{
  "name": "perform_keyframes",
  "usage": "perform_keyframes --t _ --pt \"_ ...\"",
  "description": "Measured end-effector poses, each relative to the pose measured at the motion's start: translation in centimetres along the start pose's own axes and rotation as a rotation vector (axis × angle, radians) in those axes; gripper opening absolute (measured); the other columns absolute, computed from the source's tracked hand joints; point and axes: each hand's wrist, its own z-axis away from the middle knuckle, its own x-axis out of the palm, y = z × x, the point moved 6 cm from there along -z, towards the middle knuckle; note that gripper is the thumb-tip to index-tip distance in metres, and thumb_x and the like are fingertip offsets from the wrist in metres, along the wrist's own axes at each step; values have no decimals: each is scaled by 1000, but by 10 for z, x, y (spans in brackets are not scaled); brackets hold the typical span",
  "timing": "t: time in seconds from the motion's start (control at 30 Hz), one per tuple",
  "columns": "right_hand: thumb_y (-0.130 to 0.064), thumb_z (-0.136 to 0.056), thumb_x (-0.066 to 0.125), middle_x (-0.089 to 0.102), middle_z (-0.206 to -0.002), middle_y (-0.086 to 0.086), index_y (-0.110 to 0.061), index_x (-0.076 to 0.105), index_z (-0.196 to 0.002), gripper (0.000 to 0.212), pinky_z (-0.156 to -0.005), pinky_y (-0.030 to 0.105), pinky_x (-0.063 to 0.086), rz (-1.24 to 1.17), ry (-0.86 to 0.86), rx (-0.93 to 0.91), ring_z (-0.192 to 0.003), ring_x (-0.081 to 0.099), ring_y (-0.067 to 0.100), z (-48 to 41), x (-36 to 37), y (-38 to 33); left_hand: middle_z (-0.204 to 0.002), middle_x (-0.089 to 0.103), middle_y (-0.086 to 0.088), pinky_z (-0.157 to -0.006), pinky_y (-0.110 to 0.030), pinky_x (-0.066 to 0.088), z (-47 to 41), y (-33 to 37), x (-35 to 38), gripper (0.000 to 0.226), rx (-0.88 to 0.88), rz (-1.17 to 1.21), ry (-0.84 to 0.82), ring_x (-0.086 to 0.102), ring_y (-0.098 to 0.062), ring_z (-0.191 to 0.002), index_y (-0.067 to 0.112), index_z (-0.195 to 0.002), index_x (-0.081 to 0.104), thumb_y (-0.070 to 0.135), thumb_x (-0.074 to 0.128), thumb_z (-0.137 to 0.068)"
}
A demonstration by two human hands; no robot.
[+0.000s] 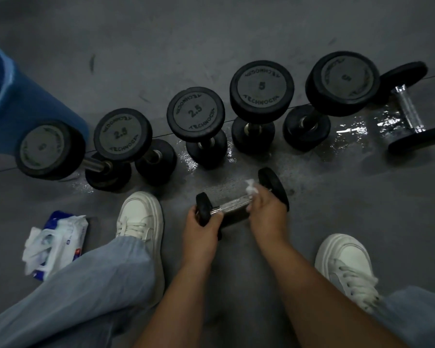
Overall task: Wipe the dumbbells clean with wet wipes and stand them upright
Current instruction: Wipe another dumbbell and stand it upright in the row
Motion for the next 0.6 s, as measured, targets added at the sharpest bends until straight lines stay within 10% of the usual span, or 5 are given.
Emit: perform_keyframes --t 0.2,0.37,0.53,0.6 --pt "-31 -96 46 72 -90 2 -37 62 -120 29 -82 35 54 144 -318 -26 -84 67 21 4 35 -9 -115 66 2 -88 -16 47 -3 -5 -2 44 36 -87 -5 62 -4 -101 16 -131 52 1 61 -91" --pt "-39 -96 38 72 -91 3 -42 53 -124 32 -79 44 55 126 16 20 -86 67 29 -14 -1 -4 -119 69 -1 -99 -35 50 -16 1 -2 46 10 -22 81 65 -14 -106 17 -135 49 17 66 -92" --pt "-40 -96 47 72 -96 3 -43 60 -121 28 -82 33 53 135 -289 -66 -90 68 23 -3 36 -13 -120 69 -2 -103 -42 49 -19 -1 -4 46 -12 -16 91 66 -15 -108 17 -134 50 22 68 -91" --pt "-48 -95 42 72 -91 1 -48 57 -121 30 -80 35 54 64 -168 -21 -84 68 22 -7 27 -3 -122 66 -2 -103 -37 47 -18 0 -8 40 -10 -43 127 63 -15 -110 19 -132 53 29 62 -95"
